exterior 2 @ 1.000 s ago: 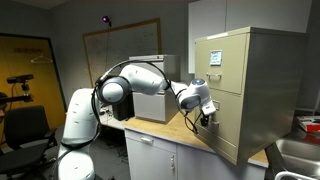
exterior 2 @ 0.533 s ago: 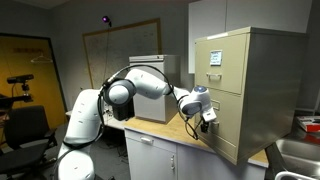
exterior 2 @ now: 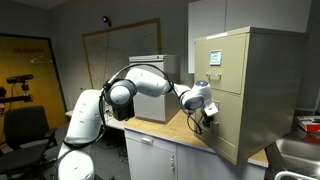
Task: Open the bottom drawer of the cabinet at the right
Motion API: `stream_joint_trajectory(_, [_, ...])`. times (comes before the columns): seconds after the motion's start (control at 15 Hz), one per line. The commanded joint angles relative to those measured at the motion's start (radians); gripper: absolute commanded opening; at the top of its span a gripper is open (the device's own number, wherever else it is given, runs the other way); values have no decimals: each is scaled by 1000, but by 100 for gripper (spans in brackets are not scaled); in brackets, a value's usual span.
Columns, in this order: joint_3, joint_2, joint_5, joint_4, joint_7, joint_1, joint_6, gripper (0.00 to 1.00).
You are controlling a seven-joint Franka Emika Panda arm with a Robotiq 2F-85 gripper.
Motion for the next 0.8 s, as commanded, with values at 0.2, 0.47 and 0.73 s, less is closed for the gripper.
stream_joint_trajectory(0.2, [1,-14,-105,21,25,43,-155,7])
stream_joint_trajectory(0.47, [2,-25,-125,3,45,52,-147,7])
stream_joint_trajectory(0.73, [17,-73,-82,-149,-9,36,-40,7])
